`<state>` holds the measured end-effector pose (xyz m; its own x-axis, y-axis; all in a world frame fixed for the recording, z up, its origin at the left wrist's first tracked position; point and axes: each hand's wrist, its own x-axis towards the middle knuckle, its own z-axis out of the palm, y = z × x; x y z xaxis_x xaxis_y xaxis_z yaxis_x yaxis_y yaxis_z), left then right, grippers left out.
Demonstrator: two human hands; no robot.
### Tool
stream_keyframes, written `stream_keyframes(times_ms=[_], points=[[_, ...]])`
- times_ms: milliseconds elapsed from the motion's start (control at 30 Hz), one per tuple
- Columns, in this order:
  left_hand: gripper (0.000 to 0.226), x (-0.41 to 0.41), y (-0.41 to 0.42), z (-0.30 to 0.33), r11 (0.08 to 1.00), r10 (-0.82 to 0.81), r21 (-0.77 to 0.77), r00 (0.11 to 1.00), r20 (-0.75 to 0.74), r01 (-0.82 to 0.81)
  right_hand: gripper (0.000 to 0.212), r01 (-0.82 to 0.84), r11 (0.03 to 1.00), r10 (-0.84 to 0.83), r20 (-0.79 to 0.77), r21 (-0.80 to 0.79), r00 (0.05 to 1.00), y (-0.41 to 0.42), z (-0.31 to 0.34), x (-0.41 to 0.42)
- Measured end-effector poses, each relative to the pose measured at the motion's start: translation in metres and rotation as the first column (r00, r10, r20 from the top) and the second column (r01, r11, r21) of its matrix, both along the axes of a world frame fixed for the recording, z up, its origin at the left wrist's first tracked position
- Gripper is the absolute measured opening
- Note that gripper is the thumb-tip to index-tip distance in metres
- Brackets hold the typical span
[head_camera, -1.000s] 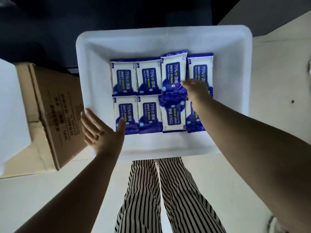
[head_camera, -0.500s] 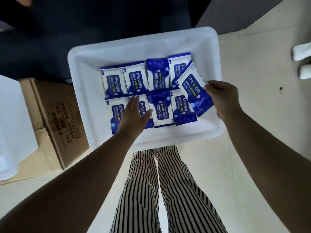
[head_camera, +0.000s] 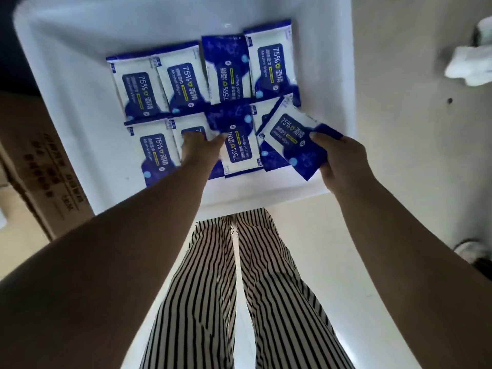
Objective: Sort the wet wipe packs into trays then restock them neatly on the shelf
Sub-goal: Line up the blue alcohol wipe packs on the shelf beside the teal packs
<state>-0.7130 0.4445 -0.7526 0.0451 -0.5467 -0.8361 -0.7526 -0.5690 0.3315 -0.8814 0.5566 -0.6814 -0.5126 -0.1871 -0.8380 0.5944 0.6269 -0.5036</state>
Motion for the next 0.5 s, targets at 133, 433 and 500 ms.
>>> stream_keyframes(times_ms=[133,433,500], points=[[0.052,-0.002,0.038,0.002,0.973,-0.014,0.229,0.999,-0.038,0.023,0.023,0.216,0.964,-0.192,0.151,-0.156,0.97,-0.003,-0.002,0.0],[0.036,0.007,0.036,-0.006,0.991,-0.122,-0.053,0.993,-0.002,0.122,0.024,0.337,0.941,-0.304,0.339,-0.042,0.89,-0.012,-0.016,-0.002],[0.024,0.022,0.029,-0.004,0.992,-0.012,-0.126,0.999,-0.051,0.006,0.028,0.348,0.937,-0.316,0.375,-0.019,0.871,-0.014,-0.018,0.002]])
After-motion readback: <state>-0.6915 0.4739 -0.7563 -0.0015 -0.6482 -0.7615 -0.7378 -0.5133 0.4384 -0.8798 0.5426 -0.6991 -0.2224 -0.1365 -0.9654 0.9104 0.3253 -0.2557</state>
